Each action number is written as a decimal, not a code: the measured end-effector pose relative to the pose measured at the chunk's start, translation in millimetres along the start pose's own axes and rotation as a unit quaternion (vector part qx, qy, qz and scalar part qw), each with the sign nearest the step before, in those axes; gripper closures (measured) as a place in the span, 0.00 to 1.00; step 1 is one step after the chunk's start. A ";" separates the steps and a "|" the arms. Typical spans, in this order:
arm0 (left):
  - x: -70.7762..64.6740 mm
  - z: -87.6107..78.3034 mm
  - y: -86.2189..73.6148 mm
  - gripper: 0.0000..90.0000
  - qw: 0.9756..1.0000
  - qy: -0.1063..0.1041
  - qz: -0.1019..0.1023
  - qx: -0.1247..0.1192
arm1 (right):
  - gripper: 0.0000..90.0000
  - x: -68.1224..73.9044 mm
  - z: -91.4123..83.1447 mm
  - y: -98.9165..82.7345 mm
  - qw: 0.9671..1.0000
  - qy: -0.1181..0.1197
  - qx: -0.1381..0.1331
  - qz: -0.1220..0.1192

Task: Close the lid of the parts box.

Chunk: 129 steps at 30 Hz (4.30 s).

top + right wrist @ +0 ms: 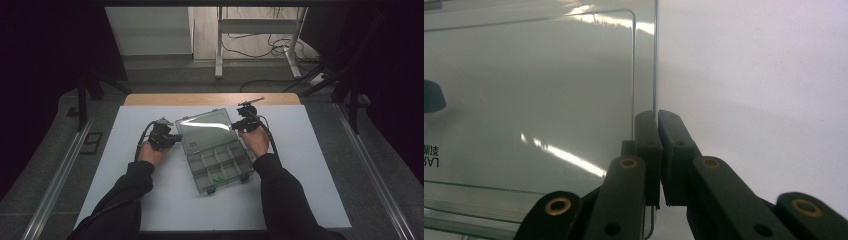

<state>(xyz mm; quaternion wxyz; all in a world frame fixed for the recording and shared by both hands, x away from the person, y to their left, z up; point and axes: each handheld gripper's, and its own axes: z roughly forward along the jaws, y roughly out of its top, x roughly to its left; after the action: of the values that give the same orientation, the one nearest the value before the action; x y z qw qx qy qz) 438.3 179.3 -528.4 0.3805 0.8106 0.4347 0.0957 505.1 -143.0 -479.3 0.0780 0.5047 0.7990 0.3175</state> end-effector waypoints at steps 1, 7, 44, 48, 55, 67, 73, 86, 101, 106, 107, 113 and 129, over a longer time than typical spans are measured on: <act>-0.1 -0.6 0.8 1.00 1.000 0.000 0.000 -0.003 | 0.97 -0.5 -0.8 -0.1 1.000 0.000 0.000 -0.001; 1.0 -2.7 3.1 1.00 1.000 -0.014 -0.007 -0.023 | 0.94 -2.0 -6.0 -0.5 1.000 0.007 -0.004 -0.004; -13.2 -31.3 23.7 0.98 0.998 -0.058 0.003 -0.036 | 0.88 4.0 -46.3 -11.1 0.998 0.038 -0.012 -0.054; -16.0 -34.0 24.6 0.98 0.998 -0.062 0.002 -0.032 | 0.92 7.2 -53.7 -14.3 0.995 0.050 -0.013 -0.084; -21.4 -39.7 24.7 0.98 0.997 -0.068 0.005 -0.029 | 0.99 14.4 -64.3 -21.8 0.992 0.046 -0.015 -0.118; -31.3 -50.3 21.9 0.97 0.997 -0.071 0.012 -0.025 | 0.99 18.3 -80.4 -33.3 0.992 0.067 -0.021 -0.107; -36.9 -52.0 20.6 0.96 0.997 -0.071 0.016 -0.019 | 0.97 21.2 -89.0 -39.4 0.991 0.076 -0.022 -0.109; -51.9 -56.4 15.9 0.95 0.996 -0.080 0.026 -0.007 | 0.99 18.4 -104.0 -54.2 0.990 0.091 -0.024 -0.103; -70.2 -66.3 7.4 0.95 0.995 -0.089 0.037 0.002 | 0.99 13.5 -117.8 -68.1 0.990 0.102 -0.025 -0.097; -78.3 -69.3 4.1 0.95 0.995 -0.093 0.042 0.004 | 0.99 12.3 -121.8 -75.0 0.990 0.103 -0.020 -0.097; -79.7 -70.4 3.8 0.95 0.995 -0.094 0.046 0.005 | 0.99 12.0 -122.2 -76.0 0.990 0.101 -0.021 -0.098; -85.2 -74.7 0.8 0.94 0.994 -0.101 0.047 0.001 | 0.99 10.0 -125.5 -83.2 0.990 0.099 -0.016 -0.098; -105.7 -82.4 -12.0 0.93 0.990 -0.132 0.049 0.000 | 0.99 6.3 -121.9 -103.1 0.990 0.087 0.011 -0.113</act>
<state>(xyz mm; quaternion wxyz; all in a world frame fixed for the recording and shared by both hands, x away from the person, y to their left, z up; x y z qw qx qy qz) 326.9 145.1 -461.2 0.4291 0.8367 0.3402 0.0059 369.8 -219.7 -442.7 0.0383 0.3825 0.8580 0.3408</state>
